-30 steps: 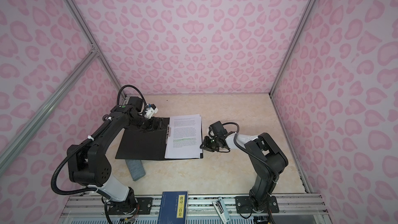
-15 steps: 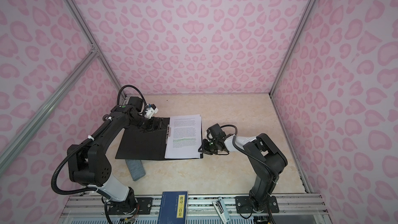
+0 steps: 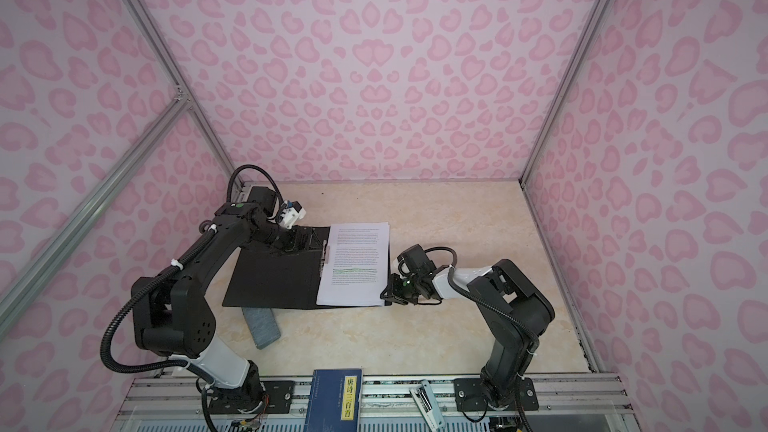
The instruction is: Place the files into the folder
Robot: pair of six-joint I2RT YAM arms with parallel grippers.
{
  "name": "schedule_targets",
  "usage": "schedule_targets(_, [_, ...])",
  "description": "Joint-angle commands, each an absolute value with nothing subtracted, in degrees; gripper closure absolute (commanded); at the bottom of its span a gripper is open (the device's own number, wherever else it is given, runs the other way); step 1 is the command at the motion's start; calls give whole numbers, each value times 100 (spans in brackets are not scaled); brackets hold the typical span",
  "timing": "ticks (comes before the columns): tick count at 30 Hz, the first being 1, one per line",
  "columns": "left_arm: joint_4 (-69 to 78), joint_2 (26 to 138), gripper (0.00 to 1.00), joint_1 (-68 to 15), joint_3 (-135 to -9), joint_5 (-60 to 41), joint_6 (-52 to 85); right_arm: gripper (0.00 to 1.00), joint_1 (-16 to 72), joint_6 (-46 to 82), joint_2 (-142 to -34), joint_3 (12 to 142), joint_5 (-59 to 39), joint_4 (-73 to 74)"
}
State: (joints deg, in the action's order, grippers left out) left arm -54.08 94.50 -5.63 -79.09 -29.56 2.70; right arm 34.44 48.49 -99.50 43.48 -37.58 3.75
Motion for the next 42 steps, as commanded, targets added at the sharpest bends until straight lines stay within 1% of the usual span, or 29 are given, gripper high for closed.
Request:
schedule_targets(1, [-5483,9466,3,-555,-7928,-3063,290,83,3464,5118,-9976,4214,-3853,823])
schedule_targets(4, [-5493,9475,3,-560,-7924,-3067,299,85,3464,5254,-9945,4108,-3902,1038])
schedule_targets(9, [-5491,9499,3,-555,-7945,-3089,312,90,3469,5265,-9931,4100,-3926,1072])
schedule_targets(17, [-5484,9535,2,-559,-7927,-3111,334,100,3446,4878,-10119,4382,-4047,580])
schedule_targets(28, [-5528,9554,3,-554,-8007,-3024,316,100,3319,3331,-10318,5245,-4028,-1652])
schedule_targets(34, [-5533,9589,3,-554,-8041,-3015,330,100,3271,2953,-10300,5444,-4025,-2175])
schedule_targets(35, [-5537,9609,2,-556,-8042,-3015,334,96,3269,2943,-10308,5471,-4034,-2188])
schedule_targets(36, [-5537,9613,3,-560,-8050,-3015,341,88,3277,2937,-10310,5490,-4046,-2180])
schedule_targets(37, [-5536,9623,2,-555,-8057,-3008,341,82,3278,2964,-10297,5498,-4027,-2143])
schedule_targets(40, [-5538,9644,2,-558,-8086,-2972,334,75,3274,3056,-10253,5506,-4003,-2028])
schedule_targets(42, [-5531,9650,2,-559,-8103,-2937,333,73,3265,3082,-10222,5536,-3929,-2037])
